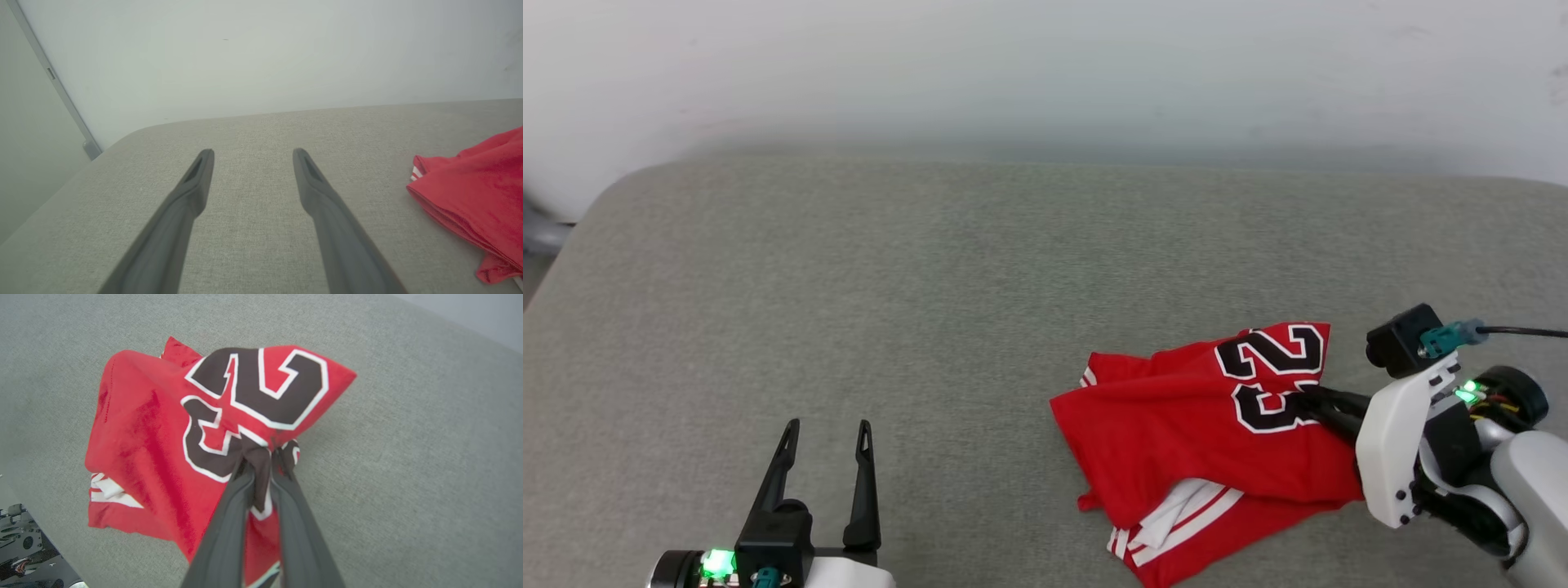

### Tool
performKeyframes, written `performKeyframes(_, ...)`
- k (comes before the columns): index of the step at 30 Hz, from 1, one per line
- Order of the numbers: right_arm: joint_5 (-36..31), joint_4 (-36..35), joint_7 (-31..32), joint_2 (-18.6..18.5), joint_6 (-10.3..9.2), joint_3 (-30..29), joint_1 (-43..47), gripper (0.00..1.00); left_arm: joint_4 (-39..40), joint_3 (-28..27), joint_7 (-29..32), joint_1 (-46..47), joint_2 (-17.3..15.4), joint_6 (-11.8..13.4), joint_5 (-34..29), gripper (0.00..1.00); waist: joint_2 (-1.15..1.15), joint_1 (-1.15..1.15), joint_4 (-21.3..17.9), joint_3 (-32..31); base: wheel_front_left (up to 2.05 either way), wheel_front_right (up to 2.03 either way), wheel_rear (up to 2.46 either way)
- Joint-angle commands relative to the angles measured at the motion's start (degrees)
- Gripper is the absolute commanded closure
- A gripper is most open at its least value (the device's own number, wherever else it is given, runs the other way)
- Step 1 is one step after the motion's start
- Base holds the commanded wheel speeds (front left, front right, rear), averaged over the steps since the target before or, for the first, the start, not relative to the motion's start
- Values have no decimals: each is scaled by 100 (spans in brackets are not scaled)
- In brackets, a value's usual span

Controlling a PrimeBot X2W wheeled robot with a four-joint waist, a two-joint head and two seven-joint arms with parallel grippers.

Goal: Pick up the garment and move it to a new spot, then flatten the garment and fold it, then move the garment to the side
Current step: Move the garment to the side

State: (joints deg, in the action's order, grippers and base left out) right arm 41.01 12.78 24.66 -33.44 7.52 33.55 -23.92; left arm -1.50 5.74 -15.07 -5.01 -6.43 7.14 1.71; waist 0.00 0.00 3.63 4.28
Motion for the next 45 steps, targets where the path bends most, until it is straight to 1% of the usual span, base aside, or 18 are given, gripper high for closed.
performKeyframes(1,-35,-61,-19,-55,-7,6,-96,100,22,-21,-11,-47,9,18,1,0,0,0,-154,-25,0,0,0)
performKeyframes(7,-212,-436,62,-461,-8,-6,-327,100,85,-57,-11,-16,12,14,-19,0,0,0,-634,45,0,0,0)
performKeyframes(12,-235,-581,132,-730,-8,-187,-457,100,179,-91,-11,71,16,31,-56,0,0,0,-1029,209,0,0,0)
performKeyframes(17,-245,-571,108,-908,-7,-416,-604,100,303,-126,-11,209,-12,64,-101,0,0,0,-1303,500,0,0,0)
performKeyframes(19,-314,-523,94,-1043,-8,-514,-673,100,374,-130,-11,294,-36,72,-118,0,0,0,-1358,676,0,0,0)
performKeyframes(22,-364,-316,73,-1183,-8,-720,-771,100,464,-116,-11,460,-87,45,-151,0,0,0,-1358,941,0,0,0)
performKeyframes(24,-520,-172,85,-1327,-8,-818,-893,100,512,-96,-11,562,-124,18,-172,0,0,0,-1339,1138,0,0,0)
performKeyframes(29,-713,438,17,-1544,-9,-1199,-1227,100,641,-44,-11,870,-179,4,-233,0,0,0,-1232,1644,0,0,0)
performKeyframes(33,-890,977,-65,-1619,-9,-1491,-1534,100,711,7,-11,1088,-199,17,-251,0,0,0,-1137,1974,0,0,0)
performKeyframes(36,-1043,1415,-120,-1616,-9,-1747,-1753,100,743,53,-11,1215,-210,24,-262,0,0,0,-1076,2143,0,0,0)
performKeyframes(40,-1229,1989,-228,-1500,-9,-2111,-2032,100,742,94,-11,1291,-217,46,-266,0,0,0,-1020,2237,0,0,0)
performKeyframes(45,-1453,2550,-361,-1341,-8,-2309,-2155,100,711,125,-11,1331,-246,85,-235,0,0,0,-982,2243,0,0,0)
